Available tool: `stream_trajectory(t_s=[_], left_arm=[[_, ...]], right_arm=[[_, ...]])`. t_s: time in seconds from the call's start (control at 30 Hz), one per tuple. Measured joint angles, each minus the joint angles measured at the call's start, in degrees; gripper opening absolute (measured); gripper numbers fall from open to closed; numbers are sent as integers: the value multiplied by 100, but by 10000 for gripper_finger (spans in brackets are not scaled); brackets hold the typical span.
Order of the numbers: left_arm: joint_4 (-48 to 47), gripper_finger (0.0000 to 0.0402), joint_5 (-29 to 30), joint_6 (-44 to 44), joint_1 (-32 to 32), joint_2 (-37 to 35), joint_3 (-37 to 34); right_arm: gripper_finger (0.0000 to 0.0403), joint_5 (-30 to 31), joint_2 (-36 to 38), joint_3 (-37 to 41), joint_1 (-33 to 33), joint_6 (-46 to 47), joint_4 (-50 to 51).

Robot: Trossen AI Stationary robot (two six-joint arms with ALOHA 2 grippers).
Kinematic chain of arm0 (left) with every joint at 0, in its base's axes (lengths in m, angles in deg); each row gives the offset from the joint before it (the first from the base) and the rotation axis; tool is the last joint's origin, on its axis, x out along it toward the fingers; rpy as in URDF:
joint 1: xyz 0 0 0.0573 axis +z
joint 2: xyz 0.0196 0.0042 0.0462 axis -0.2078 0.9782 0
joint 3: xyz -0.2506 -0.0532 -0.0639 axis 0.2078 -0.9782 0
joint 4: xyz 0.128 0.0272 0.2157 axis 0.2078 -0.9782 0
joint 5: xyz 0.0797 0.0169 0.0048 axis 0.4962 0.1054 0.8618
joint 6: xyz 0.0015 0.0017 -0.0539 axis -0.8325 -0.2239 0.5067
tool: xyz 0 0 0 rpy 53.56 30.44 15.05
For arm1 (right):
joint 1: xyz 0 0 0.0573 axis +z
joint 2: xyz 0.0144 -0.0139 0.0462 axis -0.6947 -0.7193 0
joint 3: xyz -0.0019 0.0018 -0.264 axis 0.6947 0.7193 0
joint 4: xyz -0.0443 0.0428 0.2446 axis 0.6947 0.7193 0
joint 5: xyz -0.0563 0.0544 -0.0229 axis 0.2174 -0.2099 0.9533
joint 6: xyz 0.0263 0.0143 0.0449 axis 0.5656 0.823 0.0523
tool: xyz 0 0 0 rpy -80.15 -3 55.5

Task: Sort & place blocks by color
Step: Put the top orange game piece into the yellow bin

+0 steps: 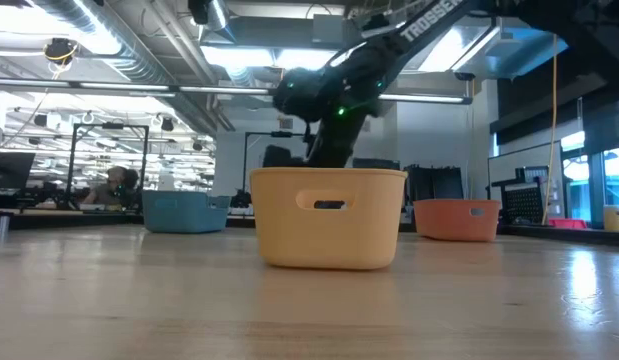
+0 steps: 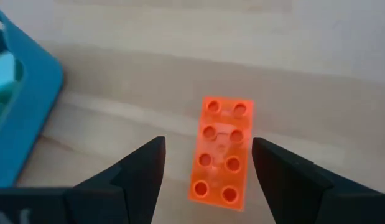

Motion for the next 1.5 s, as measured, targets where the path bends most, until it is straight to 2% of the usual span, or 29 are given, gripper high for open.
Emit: stream_trajectory(t_s=[0.27, 0.6, 0.7, 0.87, 1.03, 1.13, 1.27, 1.37, 1.5], left_arm=[[4, 231, -5, 5, 2, 0, 0], [4, 231, -3, 13, 2, 0, 0], [4, 231, -3, 11, 2, 0, 0], [4, 231, -1, 11, 2, 0, 0], [5, 231, 92, 11, 0, 0, 2], [7, 231, 266, 9, 2, 0, 5], [7, 231, 430, 9, 2, 0, 7], [7, 231, 504, 9, 2, 0, 7], [-5, 231, 595, 7, -1, 4, 7]], right_arm=[[243, 199, -483, -260, 127, 259, 256], [241, 153, -503, -284, 132, 236, 603], [219, 104, -499, -287, 130, 80, 842], [142, 66, -427, -287, 182, -280, 1476], [142, 5, -180, -203, 298, -1575, 2343], [142, 52, 201, 206, 389, -2158, 2886], [142, -101, 1224, 1562, 486, -2296, 2701], [142, -578, 2384, 2763, 682, -2337, 1535], [142, -1695, 3925, 4018, 941, -2638, -849]])
